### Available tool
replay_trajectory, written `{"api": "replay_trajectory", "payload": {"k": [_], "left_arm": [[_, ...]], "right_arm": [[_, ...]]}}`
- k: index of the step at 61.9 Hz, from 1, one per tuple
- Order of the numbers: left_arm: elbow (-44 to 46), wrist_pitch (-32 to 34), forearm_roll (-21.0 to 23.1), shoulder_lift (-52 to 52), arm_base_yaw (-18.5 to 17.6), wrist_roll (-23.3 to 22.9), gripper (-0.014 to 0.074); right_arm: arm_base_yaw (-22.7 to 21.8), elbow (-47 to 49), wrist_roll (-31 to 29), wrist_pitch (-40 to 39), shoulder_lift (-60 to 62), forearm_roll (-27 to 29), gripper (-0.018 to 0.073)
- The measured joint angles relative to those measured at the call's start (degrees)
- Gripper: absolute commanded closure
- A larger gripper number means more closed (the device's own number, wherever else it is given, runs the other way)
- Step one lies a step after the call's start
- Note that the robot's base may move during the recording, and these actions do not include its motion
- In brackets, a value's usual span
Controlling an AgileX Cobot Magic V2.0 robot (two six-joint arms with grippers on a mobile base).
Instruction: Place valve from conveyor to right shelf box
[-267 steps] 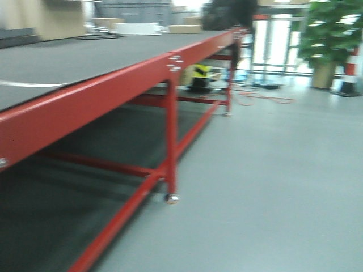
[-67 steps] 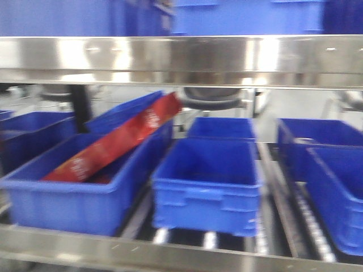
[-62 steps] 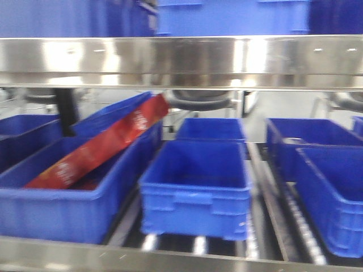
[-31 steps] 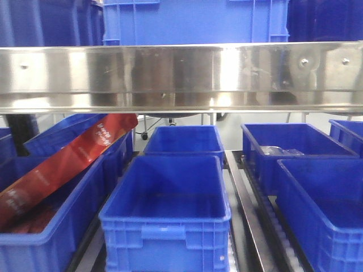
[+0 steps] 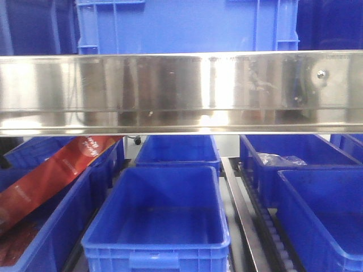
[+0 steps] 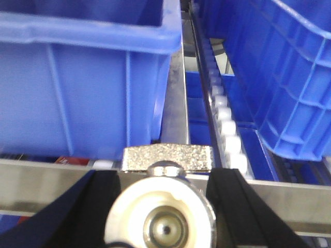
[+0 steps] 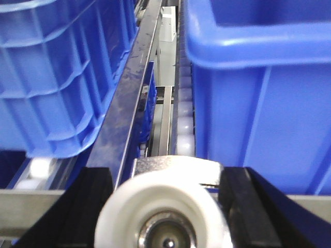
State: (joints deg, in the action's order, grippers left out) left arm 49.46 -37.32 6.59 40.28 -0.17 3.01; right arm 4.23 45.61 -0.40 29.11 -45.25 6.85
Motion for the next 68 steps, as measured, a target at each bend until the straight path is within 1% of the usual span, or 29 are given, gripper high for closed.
{"api": "replay_trajectory", "payload": {"k": [68], "left_arm": [[0.0, 0.0, 0.0, 0.0, 0.0, 0.0, 0.0707]], "right_arm": [[0.0, 0.0, 0.0, 0.0, 0.0, 0.0, 0.0727]]}}
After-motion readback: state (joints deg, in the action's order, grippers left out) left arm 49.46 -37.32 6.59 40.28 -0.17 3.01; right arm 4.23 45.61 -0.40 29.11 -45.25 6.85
